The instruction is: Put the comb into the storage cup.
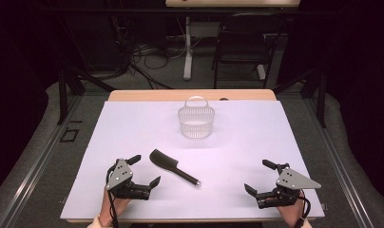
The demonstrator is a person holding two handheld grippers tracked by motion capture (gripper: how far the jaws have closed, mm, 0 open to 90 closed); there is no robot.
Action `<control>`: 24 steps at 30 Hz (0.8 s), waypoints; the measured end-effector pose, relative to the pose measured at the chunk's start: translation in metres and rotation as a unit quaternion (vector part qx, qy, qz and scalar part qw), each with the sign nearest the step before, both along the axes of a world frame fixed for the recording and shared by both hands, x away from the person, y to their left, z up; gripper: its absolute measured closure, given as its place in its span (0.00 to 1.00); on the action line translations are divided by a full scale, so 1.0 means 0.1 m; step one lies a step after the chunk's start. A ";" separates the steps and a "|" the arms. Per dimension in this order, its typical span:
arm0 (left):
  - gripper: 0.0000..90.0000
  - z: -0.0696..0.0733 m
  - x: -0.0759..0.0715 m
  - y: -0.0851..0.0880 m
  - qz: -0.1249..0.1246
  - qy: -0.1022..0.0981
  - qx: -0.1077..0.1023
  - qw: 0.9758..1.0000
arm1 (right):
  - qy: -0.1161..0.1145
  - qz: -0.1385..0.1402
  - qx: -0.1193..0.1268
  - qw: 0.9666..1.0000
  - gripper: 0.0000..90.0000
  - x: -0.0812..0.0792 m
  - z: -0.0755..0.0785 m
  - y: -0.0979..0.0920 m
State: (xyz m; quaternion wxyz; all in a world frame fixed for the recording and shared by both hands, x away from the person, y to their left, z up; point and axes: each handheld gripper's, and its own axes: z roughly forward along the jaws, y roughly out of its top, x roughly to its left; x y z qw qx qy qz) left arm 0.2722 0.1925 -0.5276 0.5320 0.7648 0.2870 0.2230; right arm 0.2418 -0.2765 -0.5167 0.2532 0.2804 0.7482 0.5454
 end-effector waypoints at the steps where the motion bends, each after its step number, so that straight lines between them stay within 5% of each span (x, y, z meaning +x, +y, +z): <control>1: 0.00 0.00 0.01 -0.02 -0.003 0.002 0.003 1.000 | 0.002 -0.001 0.001 1.000 0.00 0.00 0.00 0.00; 24: 0.00 0.05 0.17 -0.38 -0.029 0.033 0.016 0.999 | 0.005 -0.003 -0.001 1.000 0.00 0.00 -0.01 0.00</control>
